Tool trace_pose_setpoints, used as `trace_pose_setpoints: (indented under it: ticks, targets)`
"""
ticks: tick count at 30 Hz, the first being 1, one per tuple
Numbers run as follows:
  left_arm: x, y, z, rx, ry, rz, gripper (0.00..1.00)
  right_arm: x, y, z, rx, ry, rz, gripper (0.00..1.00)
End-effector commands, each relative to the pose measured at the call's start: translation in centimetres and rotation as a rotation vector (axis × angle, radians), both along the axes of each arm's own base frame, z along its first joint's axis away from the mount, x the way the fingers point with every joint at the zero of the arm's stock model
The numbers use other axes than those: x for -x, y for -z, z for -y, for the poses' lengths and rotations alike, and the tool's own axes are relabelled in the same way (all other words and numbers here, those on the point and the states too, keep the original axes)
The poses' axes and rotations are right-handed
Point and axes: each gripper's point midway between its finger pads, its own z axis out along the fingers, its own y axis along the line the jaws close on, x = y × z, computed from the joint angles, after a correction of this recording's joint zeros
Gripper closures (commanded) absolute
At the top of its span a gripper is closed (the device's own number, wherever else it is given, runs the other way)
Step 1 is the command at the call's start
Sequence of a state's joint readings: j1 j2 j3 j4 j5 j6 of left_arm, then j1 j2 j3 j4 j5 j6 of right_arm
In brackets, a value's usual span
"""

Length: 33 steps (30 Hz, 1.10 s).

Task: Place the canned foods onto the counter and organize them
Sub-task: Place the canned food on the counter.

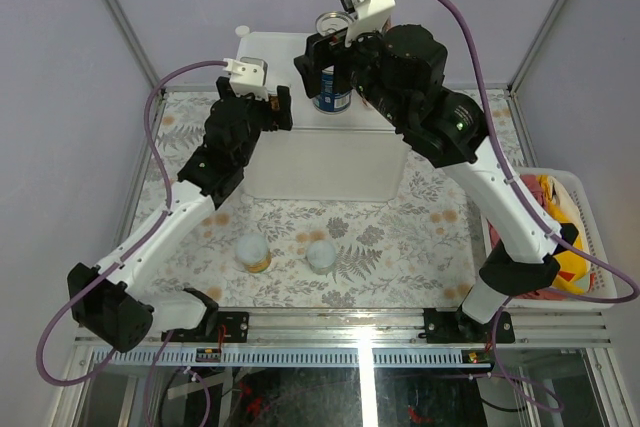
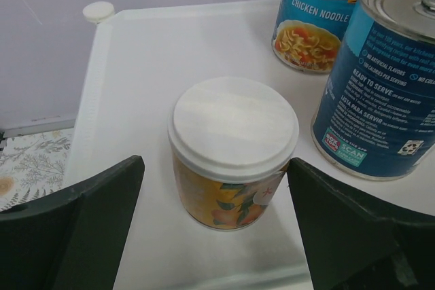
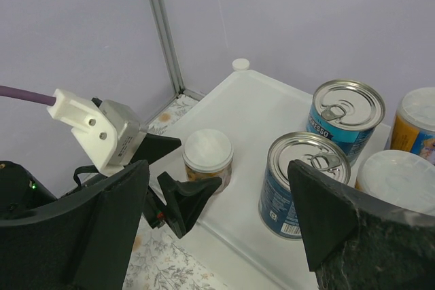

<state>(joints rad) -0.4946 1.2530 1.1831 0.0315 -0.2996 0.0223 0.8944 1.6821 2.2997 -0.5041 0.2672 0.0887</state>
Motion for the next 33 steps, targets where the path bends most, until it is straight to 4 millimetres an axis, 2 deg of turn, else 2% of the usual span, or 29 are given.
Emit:
trace_pose_setpoints:
  ticks: [1, 7, 14, 23, 33]
  targets:
    - [-0.8, -3.4, 0.3, 0.017, -0.009, 0.107, 0.18, 1.0, -3.3, 1.6, -0.062, -0.005, 0.077, 0.11]
    - [-1.4, -3.1, 0.9, 0.01, 0.004, 0.102, 0.36, 1.0, -3.4, 1.8, -0.059, 0.002, 0.085, 0.11]
    - [-2.1, -3.6, 1.1, 0.001, -0.001, 0.131, 0.44, 0.9, -3.3, 1.9, -0.051, 0.007, 0.088, 0.11]
    - [-4.0, -4.1, 1.6, -0.02, -0.021, 0.154, 0.45, 0.8, -3.0, 2.2, -0.038, 0.025, 0.095, 0.11]
    - [-7.7, -4.7, 0.7, 0.045, -0.051, 0.161, 0.47, 0.4, -3.1, 3.1, -0.025, 0.054, 0.109, 0.1]
